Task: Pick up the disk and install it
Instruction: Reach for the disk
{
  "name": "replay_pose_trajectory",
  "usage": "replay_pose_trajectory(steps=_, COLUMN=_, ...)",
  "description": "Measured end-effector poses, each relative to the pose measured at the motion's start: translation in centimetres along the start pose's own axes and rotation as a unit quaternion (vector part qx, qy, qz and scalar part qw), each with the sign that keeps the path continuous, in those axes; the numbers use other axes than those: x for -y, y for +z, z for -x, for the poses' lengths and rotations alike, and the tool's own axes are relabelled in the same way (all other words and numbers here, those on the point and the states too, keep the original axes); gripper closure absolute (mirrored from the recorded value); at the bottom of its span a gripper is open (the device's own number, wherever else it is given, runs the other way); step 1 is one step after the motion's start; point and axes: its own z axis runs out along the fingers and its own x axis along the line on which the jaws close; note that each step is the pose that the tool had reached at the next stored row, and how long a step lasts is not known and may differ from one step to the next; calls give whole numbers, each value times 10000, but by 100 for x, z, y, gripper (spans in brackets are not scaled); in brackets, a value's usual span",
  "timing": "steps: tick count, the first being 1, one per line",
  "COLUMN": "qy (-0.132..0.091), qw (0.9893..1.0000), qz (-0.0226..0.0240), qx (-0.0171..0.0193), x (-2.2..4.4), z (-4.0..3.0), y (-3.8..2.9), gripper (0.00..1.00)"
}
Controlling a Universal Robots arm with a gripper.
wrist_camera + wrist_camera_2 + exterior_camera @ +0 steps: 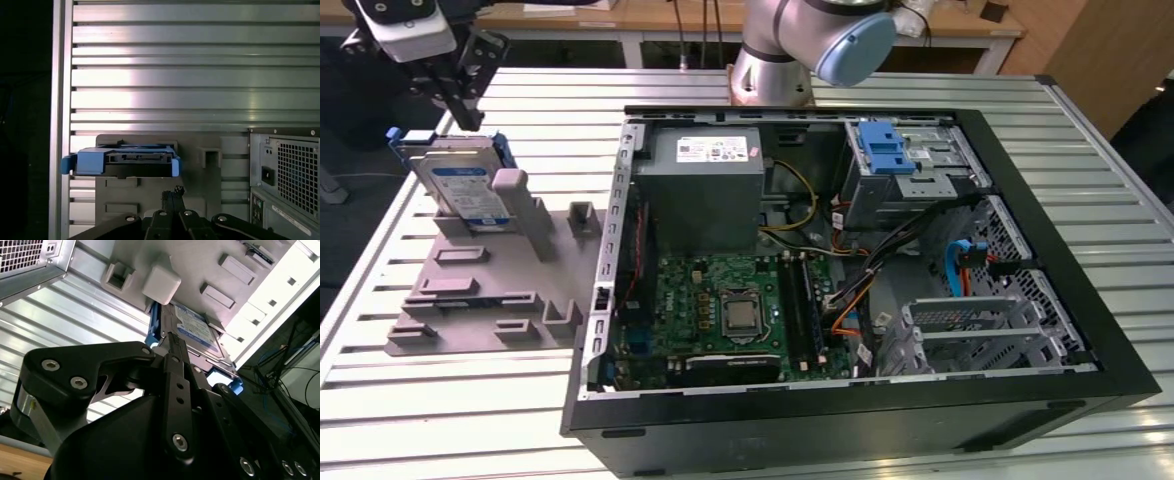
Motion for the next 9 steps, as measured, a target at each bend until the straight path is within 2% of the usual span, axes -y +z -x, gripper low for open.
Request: replay_pose_trajectory(steps=9, qy=0, qw=10000, qz=1, qx=0, x=-19, z=-132, y=18, gripper=89)
